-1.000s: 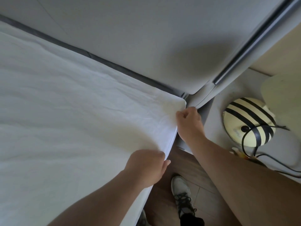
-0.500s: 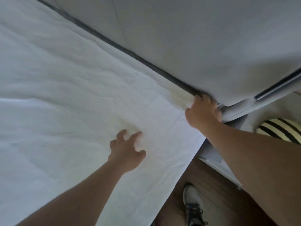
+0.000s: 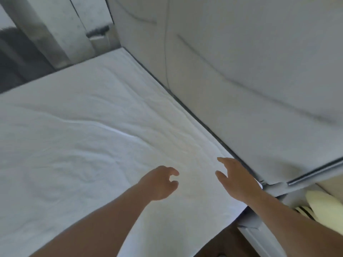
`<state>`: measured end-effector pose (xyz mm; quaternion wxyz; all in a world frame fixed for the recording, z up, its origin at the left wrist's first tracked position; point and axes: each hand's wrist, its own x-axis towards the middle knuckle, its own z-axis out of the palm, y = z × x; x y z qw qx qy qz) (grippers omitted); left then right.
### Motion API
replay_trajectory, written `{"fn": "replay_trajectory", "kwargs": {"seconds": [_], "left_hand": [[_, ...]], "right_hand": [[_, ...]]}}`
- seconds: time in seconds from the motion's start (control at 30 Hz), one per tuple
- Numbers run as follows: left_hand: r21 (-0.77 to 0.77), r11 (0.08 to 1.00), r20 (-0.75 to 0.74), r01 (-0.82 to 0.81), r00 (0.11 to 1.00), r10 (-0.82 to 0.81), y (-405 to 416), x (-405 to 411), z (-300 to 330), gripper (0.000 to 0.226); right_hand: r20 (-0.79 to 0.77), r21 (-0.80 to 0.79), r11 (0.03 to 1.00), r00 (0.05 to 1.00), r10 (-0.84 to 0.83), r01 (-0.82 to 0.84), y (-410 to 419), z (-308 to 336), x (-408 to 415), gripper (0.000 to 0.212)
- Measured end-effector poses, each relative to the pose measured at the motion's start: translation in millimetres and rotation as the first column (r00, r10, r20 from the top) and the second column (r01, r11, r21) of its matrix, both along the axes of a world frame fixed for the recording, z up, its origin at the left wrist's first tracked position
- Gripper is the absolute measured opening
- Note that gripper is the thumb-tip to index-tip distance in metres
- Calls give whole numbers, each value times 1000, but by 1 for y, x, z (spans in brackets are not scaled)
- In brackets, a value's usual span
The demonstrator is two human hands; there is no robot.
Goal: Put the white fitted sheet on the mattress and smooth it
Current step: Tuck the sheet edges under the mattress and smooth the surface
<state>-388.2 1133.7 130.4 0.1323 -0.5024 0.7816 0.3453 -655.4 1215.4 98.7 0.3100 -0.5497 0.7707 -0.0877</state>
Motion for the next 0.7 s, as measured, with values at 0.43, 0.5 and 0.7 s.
{"fn": "replay_trajectory", "kwargs": {"seconds": [0.43, 0.5, 0.7], "left_hand": [[-255, 921, 40, -295, 948, 315, 147, 183, 210, 51], [-265, 906, 52, -330, 933, 355, 187, 199, 216, 51], [-283, 872, 109, -400, 890, 443, 291, 256, 232, 51]], "right_hand": [[-12, -208, 938, 960, 281, -277, 51, 203, 145, 52], [19, -220, 915, 936, 351, -338, 72, 211, 170, 53], [82, -210, 875, 884, 460, -436, 143, 227, 237, 53]]}}
